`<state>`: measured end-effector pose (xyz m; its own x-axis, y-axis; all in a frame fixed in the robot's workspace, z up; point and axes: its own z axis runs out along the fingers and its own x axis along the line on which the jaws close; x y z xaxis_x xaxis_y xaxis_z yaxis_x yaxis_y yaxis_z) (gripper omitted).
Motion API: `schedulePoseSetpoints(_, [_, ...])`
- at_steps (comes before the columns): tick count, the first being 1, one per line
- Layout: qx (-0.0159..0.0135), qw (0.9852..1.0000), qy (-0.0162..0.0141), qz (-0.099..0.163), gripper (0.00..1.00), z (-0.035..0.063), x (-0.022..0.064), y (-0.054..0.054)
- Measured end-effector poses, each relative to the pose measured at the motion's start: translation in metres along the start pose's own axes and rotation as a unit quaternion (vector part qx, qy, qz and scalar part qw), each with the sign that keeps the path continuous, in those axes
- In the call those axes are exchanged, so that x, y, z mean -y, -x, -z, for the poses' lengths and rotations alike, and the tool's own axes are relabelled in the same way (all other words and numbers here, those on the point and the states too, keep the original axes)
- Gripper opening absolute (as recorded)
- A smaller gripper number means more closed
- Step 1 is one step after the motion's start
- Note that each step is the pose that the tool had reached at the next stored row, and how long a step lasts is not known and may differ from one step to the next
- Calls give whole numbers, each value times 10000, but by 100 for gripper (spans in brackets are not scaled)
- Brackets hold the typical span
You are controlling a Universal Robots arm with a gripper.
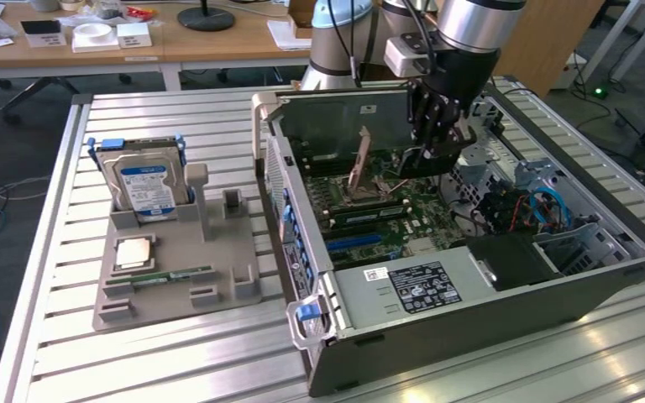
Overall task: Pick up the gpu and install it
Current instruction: 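Insert the gpu into the slot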
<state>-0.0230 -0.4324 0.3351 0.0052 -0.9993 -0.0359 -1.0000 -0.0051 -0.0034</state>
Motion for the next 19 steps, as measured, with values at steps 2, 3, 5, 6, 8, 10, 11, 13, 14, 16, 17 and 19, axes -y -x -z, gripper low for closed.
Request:
schedulePoseSetpoints(2, [1, 10000, -2, -1, 26, -4, -3, 0])
schedulePoseSetpoints(3, [1, 10000, -3, -1, 26, -7, -6, 0])
schedulePoseSetpoints(5, [0, 10000, -6, 0, 26, -8, -13, 0])
schedulePoseSetpoints(6, [0, 10000, -7, 0, 26, -9, -18, 0])
schedulePoseSetpoints(8, [0, 10000, -8, 1, 26, -10, -22, 0])
schedulePoseSetpoints(10, [1, 10000, -9, 0, 26, -11, -33, 0])
schedulePoseSetpoints(11, [0, 10000, -9, 1, 26, -10, -33, 0])
schedulePoseSetpoints(13, [0, 10000, -8, 0, 26, -11, -35, 0])
schedulePoseSetpoints(14, [0, 10000, -9, 0, 26, -14, -36, 0])
schedulePoseSetpoints(16, [1, 10000, -9, 0, 26, -24, -38, 0])
schedulePoseSetpoints(17, [1, 10000, -9, 0, 26, -29, -40, -1])
schedulePoseSetpoints(19, [0, 10000, -9, 1, 26, -38, -42, -1])
